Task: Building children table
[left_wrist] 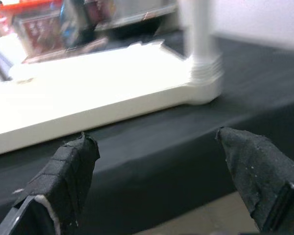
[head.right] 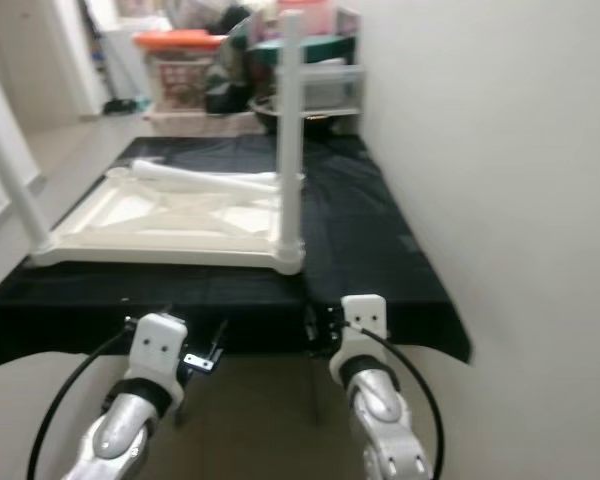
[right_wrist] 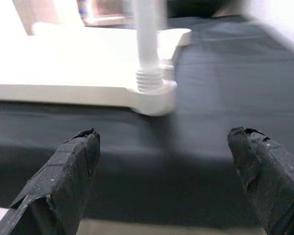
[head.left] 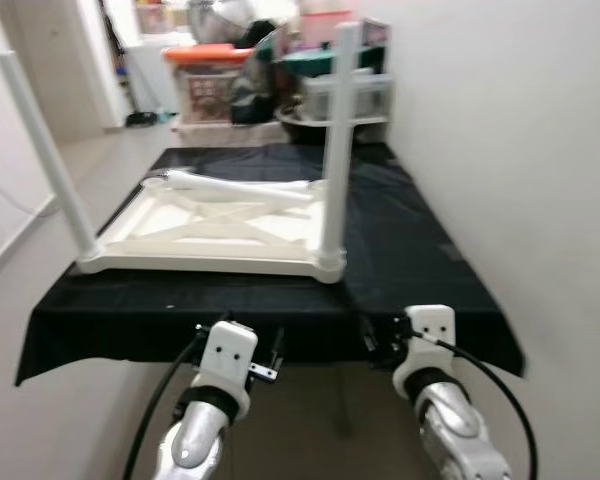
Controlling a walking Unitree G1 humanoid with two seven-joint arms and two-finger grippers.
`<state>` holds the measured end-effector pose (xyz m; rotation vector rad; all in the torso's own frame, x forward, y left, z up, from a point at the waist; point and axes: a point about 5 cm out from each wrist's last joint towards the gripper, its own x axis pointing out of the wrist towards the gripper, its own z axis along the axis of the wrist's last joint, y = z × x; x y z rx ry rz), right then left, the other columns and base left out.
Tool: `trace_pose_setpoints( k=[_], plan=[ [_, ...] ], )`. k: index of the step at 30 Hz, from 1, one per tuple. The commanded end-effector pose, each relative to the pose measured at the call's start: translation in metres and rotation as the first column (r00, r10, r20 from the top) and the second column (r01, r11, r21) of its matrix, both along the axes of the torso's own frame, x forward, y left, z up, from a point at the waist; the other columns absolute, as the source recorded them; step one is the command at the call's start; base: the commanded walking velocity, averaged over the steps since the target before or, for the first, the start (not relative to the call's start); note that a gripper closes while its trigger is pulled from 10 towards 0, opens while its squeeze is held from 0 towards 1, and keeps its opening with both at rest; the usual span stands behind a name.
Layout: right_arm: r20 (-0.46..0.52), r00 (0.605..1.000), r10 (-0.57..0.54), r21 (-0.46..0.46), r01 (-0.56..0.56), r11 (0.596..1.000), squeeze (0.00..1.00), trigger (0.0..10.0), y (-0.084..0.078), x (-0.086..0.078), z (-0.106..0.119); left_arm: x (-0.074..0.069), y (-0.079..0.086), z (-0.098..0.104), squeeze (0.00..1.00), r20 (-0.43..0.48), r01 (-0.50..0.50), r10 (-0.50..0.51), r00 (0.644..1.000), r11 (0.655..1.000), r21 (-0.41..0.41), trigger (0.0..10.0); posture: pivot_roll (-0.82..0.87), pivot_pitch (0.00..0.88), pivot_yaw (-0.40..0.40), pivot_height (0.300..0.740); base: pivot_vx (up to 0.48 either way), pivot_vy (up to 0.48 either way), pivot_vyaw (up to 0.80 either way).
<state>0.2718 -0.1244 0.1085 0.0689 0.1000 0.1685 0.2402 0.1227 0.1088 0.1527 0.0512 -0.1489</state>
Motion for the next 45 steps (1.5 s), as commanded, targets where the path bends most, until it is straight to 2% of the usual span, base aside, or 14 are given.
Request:
trace_pose_setpoints(
  k=[1, 9, 24, 28, 29, 31, 32, 37, 38, 40, 41, 42, 43, 45],
  plan=[
    [-0.008, 0.999, -0.042, -0.018, 0.041, 0.999, 0.00, 10.0, -0.013, -0.001, -0.001, 0.001, -0.008, 0.003, 0.00, 0.011, 0.022, -0.022, 1.000, 1.000, -0.012, 10.0, 0.05, 0.000, -0.033, 0.740, 0.274, 0.000, 0.00],
    [-0.006, 0.999, -0.043, -0.012, 0.043, 0.999, 0.00, 10.0, -0.014, 0.000, -0.001, 0.001, -0.008, 0.003, 0.00, 0.010, 0.019, -0.019, 1.000, 1.000, -0.011, 10.0, 0.05, 0.000, -0.035, 0.740, 0.276, 0.000, 0.00],
    [-0.009, 0.996, -0.094, 0.000, 0.094, 0.996, 0.00, 10.0, -0.020, 0.001, -0.001, 0.001, -0.005, 0.002, 0.00, -0.005, -0.004, 0.004, 1.000, 1.000, -0.020, 10.0, 0.06, 0.000, -0.038, 0.740, 0.000, 0.000, 0.00],
    [0.030, 0.999, -0.033, 0.087, 0.030, 0.996, 0.00, 10.0, -0.027, 0.010, 0.008, 0.001, -0.005, 0.002, 0.00, -0.003, -0.003, 0.003, 1.000, 1.000, -0.024, 10.0, 0.05, 0.000, -0.034, 0.740, 0.000, 0.000, 0.00],
    [0.049, 0.999, -0.003, 0.083, -0.001, 0.997, 0.07, 10.0, -0.030, 0.014, 0.012, 0.001, -0.005, 0.003, 0.00, -0.003, -0.001, 0.001, 1.000, 0.999, -0.032, 10.0, 0.05, 0.000, -0.032, 0.740, 0.000, 0.000, 0.00],
    [0.061, 0.998, 0.015, 0.078, -0.020, 0.997, 0.07, 10.0, -0.032, 0.016, 0.014, 0.001, -0.005, 0.003, 0.00, -0.003, 0.001, -0.001, 1.000, 0.999, -0.038, 10.0, 0.05, 0.000, -0.032, 0.740, 0.000, 0.000, 0.00],
    [0.073, 0.996, 0.043, 0.072, -0.048, 0.996, 1.00, 10.0, -0.035, 0.020, 0.017, 0.000, -0.005, 0.003, 0.00, -0.005, 0.004, -0.004, 1.000, 0.999, -0.041, 10.0, 0.05, 0.000, -0.030, 0.740, 0.000, 0.000, 0.00],
    [0.081, 0.989, 0.124, 0.066, -0.129, 0.989, 1.00, 10.0, -0.040, 0.027, 0.022, -0.002, -0.006, 0.004, 0.00, -0.006, 0.021, -0.021, 1.000, 0.998, -0.057, 10.0, 0.06, 0.010, -0.032, 0.740, 0.000, 0.000, 0.00],
    [0.077, 0.979, 0.187, 0.053, -0.191, 0.980, 0.00, 10.0, -0.043, 0.033, 0.025, -0.005, -0.007, 0.005, 0.00, -0.005, 0.027, -0.027, 1.000, 0.997, -0.066, 10.0, 0.07, 0.028, -0.035, 0.740, 0.000, 0.000, 0.00],
    [0.076, 0.956, 0.282, 0.040, -0.286, 0.957, 0.00, 10.0, -0.048, 0.042, 0.031, -0.008, -0.007, 0.006, 0.00, -0.005, 0.033, -0.033, 0.999, 0.996, -0.078, 10.0, 0.07, 0.040, -0.034, 0.740, 0.000, 0.000, 0.00],
    [0.076, 0.956, 0.282, 0.040, -0.286, 0.957, 0.00, 10.0, -0.048, 0.042, 0.031, -0.008, -0.007, 0.006, 0.00, -0.005, 0.033, -0.033, 0.999, 0.996, -0.078, 10.0, 0.07, 0.040, -0.034, 0.740, 0.000, 0.000, 0.00],
    [0.080, 0.927, 0.367, 0.031, -0.370, 0.928, 0.00, 10.0, -0.051, 0.048, 0.038, -0.010, -0.007, 0.007, 0.00, -0.006, 0.036, -0.037, 0.999, 0.996, -0.082, 10.0, 0.08, 0.052, -0.036, 0.740, 0.000, 0.000, 0.00],
    [0.082, 0.913, 0.401, 0.026, -0.404, 0.915, 0.00, 10.0, -0.052, 0.051, 0.040, -0.011, -0.007, 0.007, 0.00, -0.007, 0.038, -0.038, 0.999, 0.996, -0.083, 10.0, 0.08, 0.052, -0.036, 0.740, 0.000, 0.000, 0.00],
    [0.082, 0.905, 0.418, 0.022, -0.421, 0.907, 0.00, 10.0, -0.053, 0.052, 0.042, -0.011, -0.007, 0.007, 0.00, -0.007, 0.039, -0.039, 0.999, 0.996, -0.083, 10.0, 0.08, 0.052, -0.036, 0.740, 0.000, 0.000, 0.00]
  ],
)
